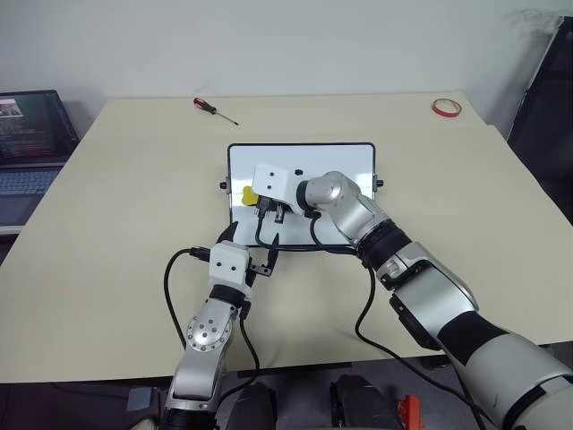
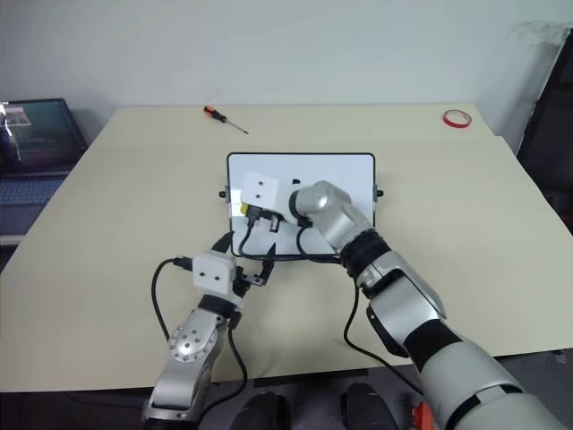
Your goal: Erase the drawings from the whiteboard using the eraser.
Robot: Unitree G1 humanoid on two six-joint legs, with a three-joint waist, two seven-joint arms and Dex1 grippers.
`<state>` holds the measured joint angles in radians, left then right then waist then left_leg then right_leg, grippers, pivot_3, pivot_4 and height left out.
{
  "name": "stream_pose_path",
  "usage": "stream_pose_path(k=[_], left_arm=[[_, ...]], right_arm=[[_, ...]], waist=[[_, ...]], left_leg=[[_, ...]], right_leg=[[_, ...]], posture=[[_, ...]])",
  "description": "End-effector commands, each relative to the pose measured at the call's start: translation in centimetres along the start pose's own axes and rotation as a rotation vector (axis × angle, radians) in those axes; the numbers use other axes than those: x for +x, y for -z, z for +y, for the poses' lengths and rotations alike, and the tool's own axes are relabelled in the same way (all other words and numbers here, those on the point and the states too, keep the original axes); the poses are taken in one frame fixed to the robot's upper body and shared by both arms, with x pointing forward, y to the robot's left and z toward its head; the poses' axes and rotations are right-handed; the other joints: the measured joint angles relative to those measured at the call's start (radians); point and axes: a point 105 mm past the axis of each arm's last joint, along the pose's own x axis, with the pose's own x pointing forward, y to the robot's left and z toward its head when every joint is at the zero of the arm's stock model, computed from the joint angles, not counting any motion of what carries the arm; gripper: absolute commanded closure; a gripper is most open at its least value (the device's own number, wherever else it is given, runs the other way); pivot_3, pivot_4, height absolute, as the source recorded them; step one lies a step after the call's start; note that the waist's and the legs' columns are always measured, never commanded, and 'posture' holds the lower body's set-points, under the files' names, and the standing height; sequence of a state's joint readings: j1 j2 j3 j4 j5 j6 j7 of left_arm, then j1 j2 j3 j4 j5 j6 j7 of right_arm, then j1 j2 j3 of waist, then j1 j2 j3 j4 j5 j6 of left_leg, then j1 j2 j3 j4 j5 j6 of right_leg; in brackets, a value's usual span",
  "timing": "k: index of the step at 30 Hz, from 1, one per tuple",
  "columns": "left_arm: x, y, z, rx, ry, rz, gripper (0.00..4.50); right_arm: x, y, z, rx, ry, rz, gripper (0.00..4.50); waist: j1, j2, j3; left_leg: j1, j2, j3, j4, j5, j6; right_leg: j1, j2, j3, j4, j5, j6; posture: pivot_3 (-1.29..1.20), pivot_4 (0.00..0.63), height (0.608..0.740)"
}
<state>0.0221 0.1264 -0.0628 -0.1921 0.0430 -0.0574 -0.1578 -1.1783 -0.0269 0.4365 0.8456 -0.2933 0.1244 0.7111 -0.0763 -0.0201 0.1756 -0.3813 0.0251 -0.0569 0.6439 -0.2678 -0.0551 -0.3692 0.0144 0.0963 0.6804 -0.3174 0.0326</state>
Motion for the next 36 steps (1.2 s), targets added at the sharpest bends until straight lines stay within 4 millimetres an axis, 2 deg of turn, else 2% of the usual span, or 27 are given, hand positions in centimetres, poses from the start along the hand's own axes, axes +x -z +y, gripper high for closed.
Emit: stream_pose_path(k=[1,8,16,22,26,36], left_arm=[[0.4,-1.4,0.0,0.009,-0.007,-0.056,0.00],[0.5,-1.4,-0.1,0.006,-0.002,-0.059,0.00],[0.5,-1.3,-0.2,0.006,0.003,-0.059,0.00],[0.4,-1.3,-0.3,0.005,0.006,-0.058,0.00],[0.3,-1.4,-0.2,0.007,0.007,-0.058,0.00],[0.3,-1.5,-0.1,0.015,0.015,-0.057,0.00]], right_arm=[[-0.5,4.3,-0.1,0.079,0.029,0.145,3.53],[-1.3,3.6,-4.1,0.083,0.234,0.133,3.53],[-2.2,3.2,-6.8,0.089,0.396,0.126,3.53],[-1.8,3.3,-6.3,0.078,0.385,0.132,3.53],[-1.0,3.5,-4.8,0.085,0.317,0.130,3.53],[-1.4,3.6,-3.3,0.156,0.225,0.063,3.53]], waist=[[0.004,0.000,0.000],[0.017,0.000,0.000],[0.023,0.000,0.001],[0.024,0.000,0.001],[0.023,0.000,0.000],[0.020,0.000,0.000]], left_leg=[[0.000,0.000,0.000,0.000,0.000,0.000],[0.000,0.000,-0.001,0.001,0.003,-0.002],[-0.001,-0.001,-0.001,0.001,0.004,-0.002],[-0.002,-0.001,-0.001,0.000,0.004,-0.002],[-0.002,-0.001,-0.001,0.000,0.004,-0.002],[-0.001,0.000,-0.001,0.000,0.004,-0.002]], right_leg=[[0.000,0.000,0.000,0.000,0.000,0.000],[0.000,0.000,0.000,0.000,0.000,0.000],[0.000,0.000,0.000,0.000,0.001,0.000],[-0.001,0.000,0.000,0.000,0.001,0.000],[-0.001,0.000,0.000,0.000,0.001,0.000],[0.000,0.000,0.000,0.000,0.001,0.000]], posture=[[0.00,0.150,0.740],[0.00,0.150,0.740],[0.00,0.150,0.740],[0.00,0.150,0.740],[0.00,0.150,0.740],[0.00,0.150,0.740]])
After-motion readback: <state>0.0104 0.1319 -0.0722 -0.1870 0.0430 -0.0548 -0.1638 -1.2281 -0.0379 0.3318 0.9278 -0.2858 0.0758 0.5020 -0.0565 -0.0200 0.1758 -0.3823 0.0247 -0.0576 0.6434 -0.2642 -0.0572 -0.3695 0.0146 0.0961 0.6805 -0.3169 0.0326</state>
